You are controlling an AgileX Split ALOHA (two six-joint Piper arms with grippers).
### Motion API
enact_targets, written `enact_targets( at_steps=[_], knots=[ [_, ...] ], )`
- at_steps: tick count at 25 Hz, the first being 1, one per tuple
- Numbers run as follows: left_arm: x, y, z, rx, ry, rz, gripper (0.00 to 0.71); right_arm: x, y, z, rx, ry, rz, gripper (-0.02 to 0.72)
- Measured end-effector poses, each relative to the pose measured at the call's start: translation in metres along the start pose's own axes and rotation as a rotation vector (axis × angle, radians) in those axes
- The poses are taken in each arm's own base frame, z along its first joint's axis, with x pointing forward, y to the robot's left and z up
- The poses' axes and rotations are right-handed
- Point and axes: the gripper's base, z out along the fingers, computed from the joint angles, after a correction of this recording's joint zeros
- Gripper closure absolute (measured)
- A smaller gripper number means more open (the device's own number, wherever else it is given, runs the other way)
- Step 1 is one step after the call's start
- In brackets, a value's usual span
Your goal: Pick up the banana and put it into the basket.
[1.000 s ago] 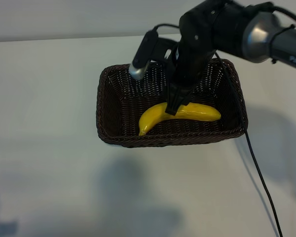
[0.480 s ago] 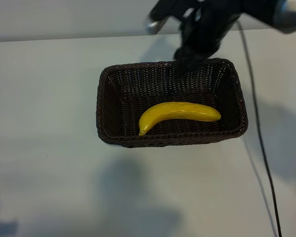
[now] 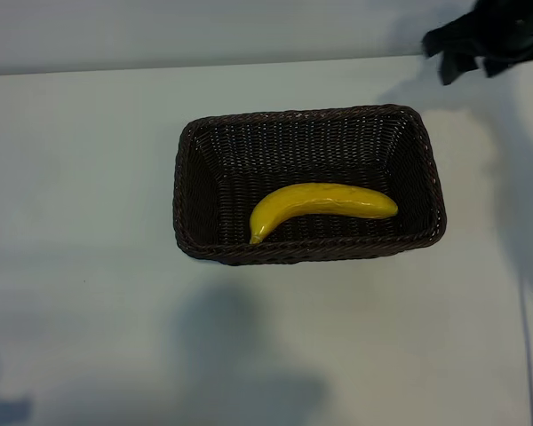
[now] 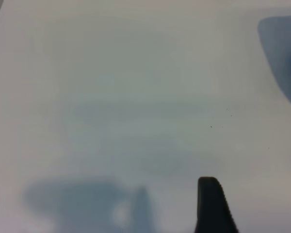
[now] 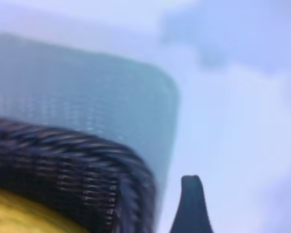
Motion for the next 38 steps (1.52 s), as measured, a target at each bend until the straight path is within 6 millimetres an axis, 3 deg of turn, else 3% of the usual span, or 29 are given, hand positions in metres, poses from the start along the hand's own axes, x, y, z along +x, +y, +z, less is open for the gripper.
enact_targets(
  at_steps=[6,14,23,30,38],
  knots=[
    [0.0,0.0,0.0,0.0,0.0,0.0,0.264,0.011,-0.041,-0.006,0.022,0.111,0.144,0.156],
    [0.0,0.0,0.0,0.0,0.0,0.0,0.264,0.023,-0.05,-0.012,0.124,0.219,0.048,0.157],
    [0.0,0.0,0.0,0.0,0.0,0.0,0.264,0.045,-0.052,-0.081,0.255,0.123,0.034,0.158],
    [0.0,0.0,0.0,0.0,0.0,0.0,0.264,0.093,-0.042,-0.113,0.256,0.112,0.032,0.158],
    [0.0,0.0,0.0,0.0,0.0,0.0,0.264,0.192,-0.03,-0.122,0.223,0.185,0.065,0.158]
  ],
)
